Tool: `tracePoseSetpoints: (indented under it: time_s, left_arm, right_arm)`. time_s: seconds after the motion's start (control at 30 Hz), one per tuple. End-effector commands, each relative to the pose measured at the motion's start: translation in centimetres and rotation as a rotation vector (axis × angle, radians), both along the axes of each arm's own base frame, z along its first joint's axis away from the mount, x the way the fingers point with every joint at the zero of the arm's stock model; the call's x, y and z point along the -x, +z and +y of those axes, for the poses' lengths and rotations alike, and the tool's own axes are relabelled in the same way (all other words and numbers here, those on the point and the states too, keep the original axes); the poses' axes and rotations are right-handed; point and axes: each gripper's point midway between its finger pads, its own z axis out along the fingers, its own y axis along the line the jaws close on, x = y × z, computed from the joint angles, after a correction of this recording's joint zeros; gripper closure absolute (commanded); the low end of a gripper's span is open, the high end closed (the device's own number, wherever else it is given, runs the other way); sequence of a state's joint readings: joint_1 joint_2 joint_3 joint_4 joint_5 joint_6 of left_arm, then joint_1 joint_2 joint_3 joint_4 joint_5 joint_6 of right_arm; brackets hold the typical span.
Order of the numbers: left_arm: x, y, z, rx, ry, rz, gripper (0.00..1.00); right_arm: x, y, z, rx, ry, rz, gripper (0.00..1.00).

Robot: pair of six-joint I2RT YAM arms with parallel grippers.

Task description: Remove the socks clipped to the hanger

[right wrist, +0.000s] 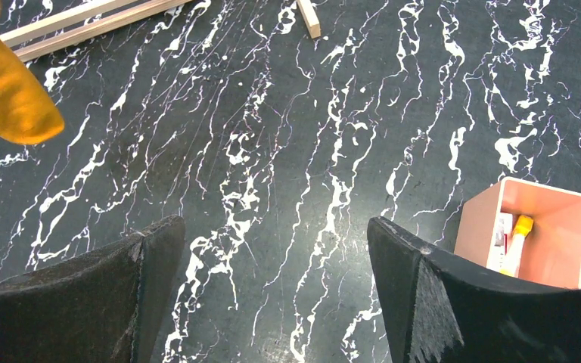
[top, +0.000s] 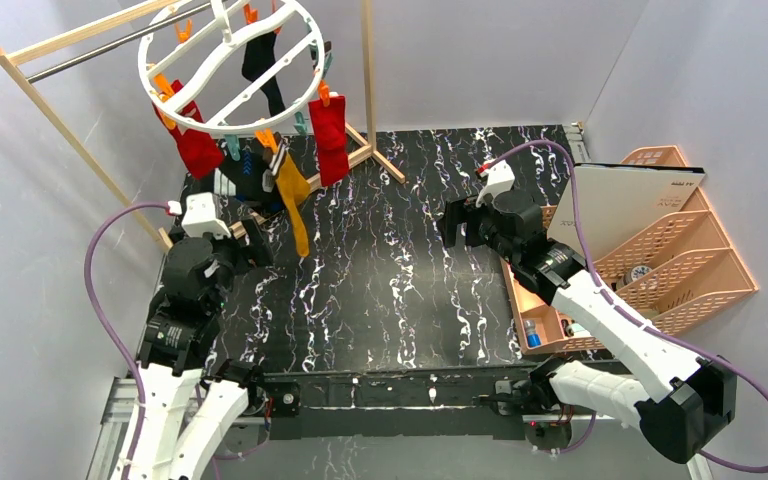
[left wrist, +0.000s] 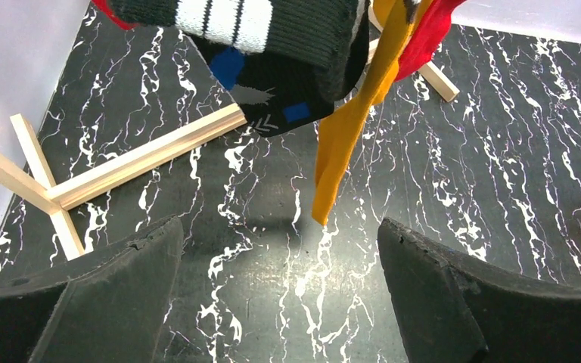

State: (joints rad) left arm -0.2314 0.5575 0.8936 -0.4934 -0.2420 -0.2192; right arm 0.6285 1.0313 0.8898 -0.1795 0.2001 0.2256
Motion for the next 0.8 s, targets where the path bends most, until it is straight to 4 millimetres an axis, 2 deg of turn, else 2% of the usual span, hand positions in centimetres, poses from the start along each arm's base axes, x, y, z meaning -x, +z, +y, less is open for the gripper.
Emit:
tracePoseSetpoints:
  time_s: [0.0, 0.23, 0.4, 0.47, 0.57, 0.63, 0.77]
  left_arm:
    - [0.2, 2.8, 0.3, 0.011, 0.011, -0.090, 0.02]
    - [0.2, 2.5, 0.5, 0.029, 0.032, -0.090, 0.02]
    - [1.4, 2.3, 0.3, -0.064, -0.044, -0.135, 0.02]
    - [1.4, 1.8, 0.4, -0.081, -0.047, -0.148, 0.02]
    - [1.2, -0.1, 0.3, -0.108, -0.062, -0.114, 0.02]
    - [1.0, -1.3, -0.3, -0.110, -0.101, -0.107, 0.02]
    - [0.4, -2.4, -1.5, -0.068, -0.140, -0.134, 0.02]
  right_arm:
    - [-0.6, 1.7, 0.2, -0.027, -0.008, -0.044, 0.01]
    - [-0.7, 1.7, 0.5, -0.031, 0.007, -0.043, 0.01]
    - [-0.4, 2.1, 0.3, -0.027, 0.012, -0.063, 0.01]
    - [-0.2, 2.2, 0.1, -0.028, 0.012, -0.068, 0.01]
    - [0.0, 2.2, 0.2, -0.039, 0.023, -0.076, 0.01]
    - [-0.1, 2.1, 0.5, -0.043, 0.033, -0.078, 0.01]
    - [-0.4, 2.3, 1.0, -0.054, 0.048, -0.090, 0.01]
